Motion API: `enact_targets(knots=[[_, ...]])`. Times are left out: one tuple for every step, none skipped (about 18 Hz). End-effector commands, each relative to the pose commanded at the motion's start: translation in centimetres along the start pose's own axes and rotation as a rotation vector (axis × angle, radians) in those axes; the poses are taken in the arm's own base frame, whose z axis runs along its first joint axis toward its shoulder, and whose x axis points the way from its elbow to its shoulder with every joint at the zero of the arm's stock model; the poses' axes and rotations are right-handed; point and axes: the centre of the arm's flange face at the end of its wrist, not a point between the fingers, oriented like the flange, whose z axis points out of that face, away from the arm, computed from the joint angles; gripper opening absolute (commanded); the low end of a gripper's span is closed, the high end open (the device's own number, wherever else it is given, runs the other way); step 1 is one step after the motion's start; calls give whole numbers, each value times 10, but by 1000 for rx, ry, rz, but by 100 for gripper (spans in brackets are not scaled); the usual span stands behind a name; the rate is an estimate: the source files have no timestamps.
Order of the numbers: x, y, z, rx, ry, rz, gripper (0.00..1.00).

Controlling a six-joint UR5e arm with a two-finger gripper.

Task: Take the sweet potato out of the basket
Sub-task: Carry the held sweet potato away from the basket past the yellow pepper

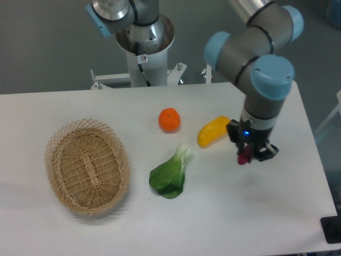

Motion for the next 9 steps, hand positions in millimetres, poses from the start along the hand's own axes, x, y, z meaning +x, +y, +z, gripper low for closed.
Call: enact_targets(knots=[[-2,3,1,-1,1,15,6],[-4,12,2,-2,4,23,7],[-5,20,3,-3,6,34,7],[-4,20,6,-4,8,40,8],[-4,21,6,-7,6,41,8],[-5,21,5,-7,5,48,8],[-4,21,6,-7,8,57,8],[-3,22,7,-8,9,61,8],[-3,24,8,-9,11,60,8]])
